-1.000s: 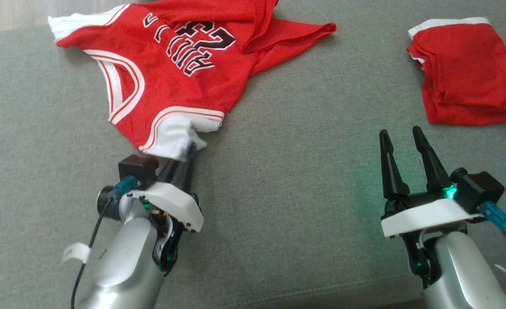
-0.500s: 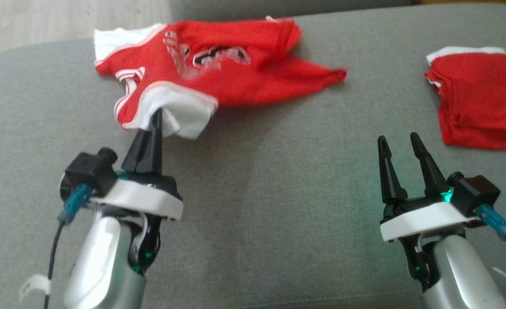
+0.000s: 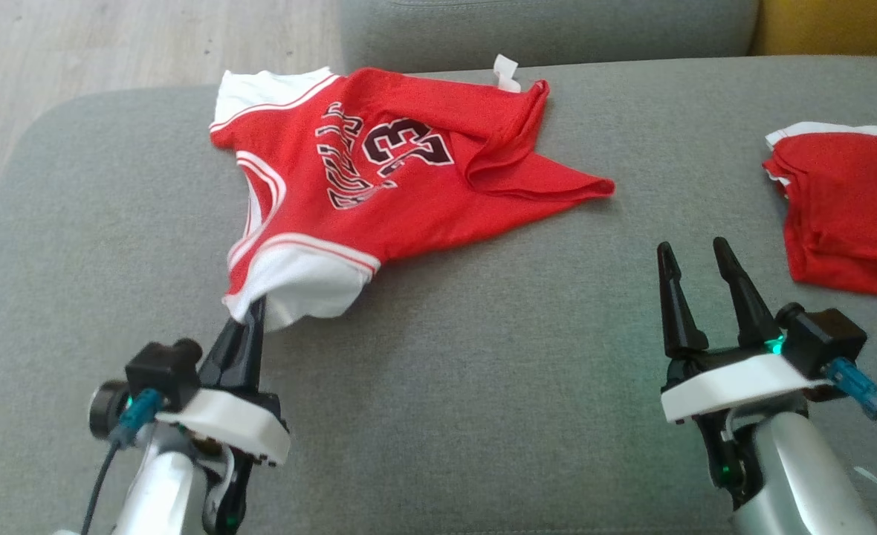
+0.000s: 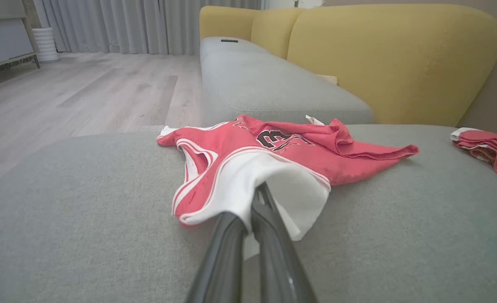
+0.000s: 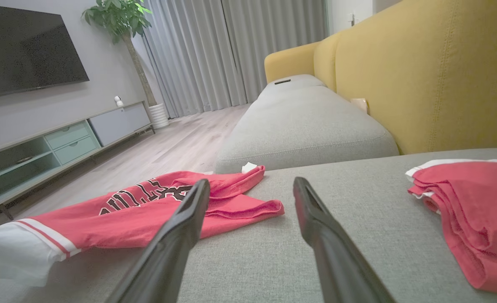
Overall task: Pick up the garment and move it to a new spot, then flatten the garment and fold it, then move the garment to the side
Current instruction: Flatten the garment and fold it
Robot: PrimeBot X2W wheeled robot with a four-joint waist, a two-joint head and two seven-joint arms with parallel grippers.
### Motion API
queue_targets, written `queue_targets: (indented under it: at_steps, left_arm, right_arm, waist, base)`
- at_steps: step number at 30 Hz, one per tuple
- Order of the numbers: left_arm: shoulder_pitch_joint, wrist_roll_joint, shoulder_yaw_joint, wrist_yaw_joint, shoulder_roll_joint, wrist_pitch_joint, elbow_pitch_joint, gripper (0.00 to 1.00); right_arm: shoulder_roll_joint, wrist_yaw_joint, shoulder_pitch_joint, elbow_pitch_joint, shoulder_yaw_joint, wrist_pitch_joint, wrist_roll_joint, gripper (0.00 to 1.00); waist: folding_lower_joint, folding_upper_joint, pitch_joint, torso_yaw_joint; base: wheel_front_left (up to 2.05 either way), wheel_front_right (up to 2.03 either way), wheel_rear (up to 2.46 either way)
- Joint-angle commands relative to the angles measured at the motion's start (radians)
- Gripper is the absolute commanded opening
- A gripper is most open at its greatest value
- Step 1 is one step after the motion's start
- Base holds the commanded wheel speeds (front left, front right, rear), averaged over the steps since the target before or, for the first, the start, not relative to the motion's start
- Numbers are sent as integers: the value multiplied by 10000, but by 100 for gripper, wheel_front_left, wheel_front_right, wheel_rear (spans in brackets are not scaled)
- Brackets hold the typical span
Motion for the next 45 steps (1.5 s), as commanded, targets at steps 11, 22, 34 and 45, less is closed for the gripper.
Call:
queue_targets:
  at_steps: [11, 22, 34, 45]
  left_arm:
    - [-803, 128, 421, 573, 192, -91, 2045, 100]
    - [-107, -357, 1267, 911, -273, -91, 29, 100]
    - [313, -870, 809, 562, -442, -91, -63, 100]
    - [-287, -1107, 72, 751, -446, -91, 1756, 100]
  right_arm:
    - [111, -9, 10, -208, 201, 63, -40, 100]
    - [45, -9, 205, -345, 97, 209, -92, 100]
    - [54, -9, 169, -469, 189, 268, -84, 100]
    - [44, -9, 90, -496, 212, 252, -72, 100]
  waist:
    - [0, -1, -70, 205]
    - [0, -1, -153, 564]
    - [0, -1, -35, 443]
    - [0, -1, 298, 232]
  base:
    - [0, 0, 0]
    - [0, 0, 0]
    - [0, 0, 0]
    - [0, 0, 0]
